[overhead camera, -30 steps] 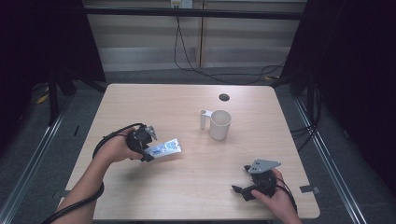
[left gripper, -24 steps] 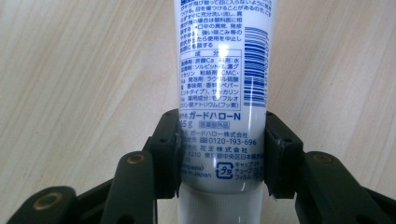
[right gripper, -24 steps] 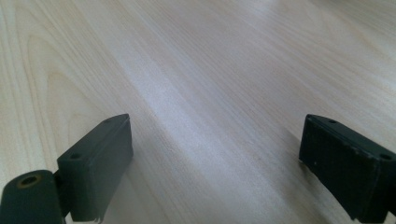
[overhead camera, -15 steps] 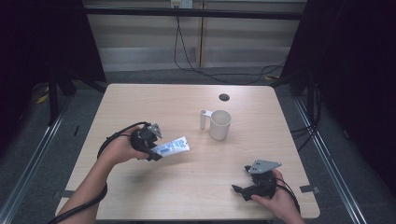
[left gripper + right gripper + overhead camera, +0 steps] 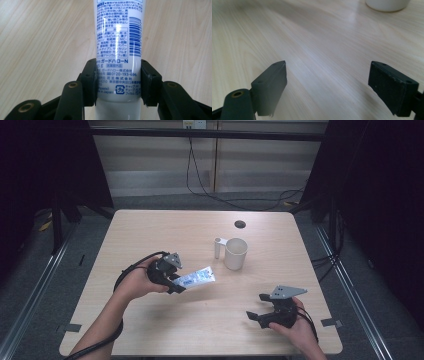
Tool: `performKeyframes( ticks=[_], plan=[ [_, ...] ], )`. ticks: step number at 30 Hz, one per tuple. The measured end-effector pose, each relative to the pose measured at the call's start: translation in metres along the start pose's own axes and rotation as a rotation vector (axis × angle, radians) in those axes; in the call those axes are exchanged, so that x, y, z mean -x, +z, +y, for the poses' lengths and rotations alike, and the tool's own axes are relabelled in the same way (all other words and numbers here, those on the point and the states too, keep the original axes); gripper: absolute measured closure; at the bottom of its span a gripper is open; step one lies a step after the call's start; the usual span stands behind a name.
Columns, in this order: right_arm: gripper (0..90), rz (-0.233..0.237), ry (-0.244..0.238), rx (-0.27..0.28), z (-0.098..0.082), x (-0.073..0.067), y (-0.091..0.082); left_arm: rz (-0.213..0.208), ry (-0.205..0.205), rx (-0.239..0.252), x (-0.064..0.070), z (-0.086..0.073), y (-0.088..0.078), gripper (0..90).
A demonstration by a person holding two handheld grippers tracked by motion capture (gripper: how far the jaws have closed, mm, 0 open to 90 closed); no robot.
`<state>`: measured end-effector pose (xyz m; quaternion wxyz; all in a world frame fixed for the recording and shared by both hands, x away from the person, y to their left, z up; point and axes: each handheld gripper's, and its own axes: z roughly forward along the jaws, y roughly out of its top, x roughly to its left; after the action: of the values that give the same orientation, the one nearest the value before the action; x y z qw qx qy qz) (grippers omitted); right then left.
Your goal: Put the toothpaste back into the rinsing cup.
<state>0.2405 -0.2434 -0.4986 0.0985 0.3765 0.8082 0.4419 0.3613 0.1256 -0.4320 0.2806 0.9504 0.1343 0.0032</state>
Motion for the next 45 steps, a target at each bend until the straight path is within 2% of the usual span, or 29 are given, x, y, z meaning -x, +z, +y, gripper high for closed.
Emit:
performKeyframes(
  ticks=[2,3,5,7,8,14,16,17,19,20,21,22,25,28,30,31,32,33,34,35,36,37,38,39,40,41,42,44,45],
  plan=[
    [15.1,0.020,0.019,0.027,0.003,-0.001,0.001,-0.010,0.003,0.005,0.001,0.001,0.001,55.8],
    [15.1,0.027,0.032,0.039,0.005,-0.002,0.001,0.001,0.010,0.020,0.004,0.004,0.002,55.9],
    [15.1,0.034,0.045,0.051,0.007,-0.002,0.002,-0.009,0.010,0.020,0.005,0.005,0.003,55.8],
    [15.2,0.055,0.083,0.077,0.013,-0.002,0.003,0.000,0.018,0.030,0.008,0.009,0.004,55.9],
    [15.7,0.063,0.084,0.085,0.015,-0.002,0.004,0.001,0.027,0.040,0.011,0.012,0.004,55.8],
    [16.9,0.065,0.117,0.100,0.027,-0.003,0.009,0.018,0.030,0.070,0.016,0.018,0.006,55.8],
    [17.5,0.071,0.151,0.115,0.030,-0.003,0.010,0.031,0.033,0.088,0.019,0.021,0.009,55.8],
    [17.5,0.071,0.151,0.115,0.030,-0.003,0.010,0.031,0.033,0.088,0.019,0.021,0.009,55.8],
    [17.6,0.088,0.197,0.132,0.033,0.000,0.012,0.050,0.032,0.111,0.022,0.024,0.010,55.8],
    [17.6,0.088,0.197,0.132,0.033,0.000,0.012,0.050,0.032,0.111,0.022,0.024,0.010,55.8],
    [17.6,0.095,0.222,0.150,0.035,0.003,0.013,0.041,0.026,0.128,0.021,0.025,0.011,55.8],
    [17.6,0.095,0.222,0.150,0.035,0.003,0.013,0.041,0.026,0.128,0.021,0.025,0.011,55.8],
    [18.4,0.105,0.272,0.181,0.039,0.004,0.013,0.026,0.020,0.151,0.024,0.029,0.015,55.8],
    [19.9,0.105,0.268,0.189,0.042,0.003,0.012,0.024,0.021,0.160,0.026,0.032,0.016,55.9],
    [20.6,0.102,0.272,0.198,0.045,0.001,0.013,0.020,0.010,0.217,0.028,0.037,0.016,56.4],
    [20.6,0.102,0.272,0.198,0.045,0.001,0.013,0.020,0.010,0.217,0.028,0.037,0.016,56.9],
    [22.5,0.116,0.293,0.213,0.046,-0.001,0.014,0.021,0.017,0.231,0.029,0.040,0.014,69.6],
    [22.5,0.108,0.305,0.212,0.047,-0.001,0.015,0.021,0.017,0.231,0.029,0.040,0.014,85.1],
    [22.5,0.108,0.305,0.212,0.047,-0.001,0.015,0.024,-0.045,0.250,0.028,0.041,0.013,85.1],
    [22.5,0.095,0.307,0.212,0.047,-0.001,0.015,0.020,-0.043,0.255,0.026,0.042,0.014,84.8],
    [22.6,0.093,0.299,0.207,0.047,-0.001,0.016,0.032,-0.014,0.191,0.028,0.044,0.016,80.8],
    [22.5,0.085,0.288,0.196,0.047,-0.001,0.015,0.045,0.045,0.062,0.034,0.046,0.024,78.0],
    [22.5,0.085,0.288,0.196,0.047,-0.001,0.015,0.045,0.045,0.062,0.034,0.046,0.024,75.7],
    [22.5,0.102,0.284,0.199,0.046,0.000,0.014,0.047,0.042,0.029,0.035,0.044,0.029,73.8],
    [22.5,0.098,0.281,0.192,0.045,-0.001,0.013,0.047,0.042,0.029,0.035,0.044,0.029,69.4],
    [22.5,0.092,0.265,0.182,0.044,-0.001,0.013,0.046,0.017,-0.008,0.033,0.043,0.032,63.3],
    [22.5,0.092,0.265,0.182,0.044,-0.001,0.013,0.046,0.017,-0.008,0.033,0.043,0.032,61.6],
    [22.5,0.087,0.251,0.168,0.043,-0.002,0.013,0.061,0.019,-0.034,0.033,0.043,0.033,52.6],
    [22.5,0.092,0.255,0.167,0.042,-0.001,0.013,0.050,0.006,-0.053,0.034,0.044,0.034,52.6]
  ],
)
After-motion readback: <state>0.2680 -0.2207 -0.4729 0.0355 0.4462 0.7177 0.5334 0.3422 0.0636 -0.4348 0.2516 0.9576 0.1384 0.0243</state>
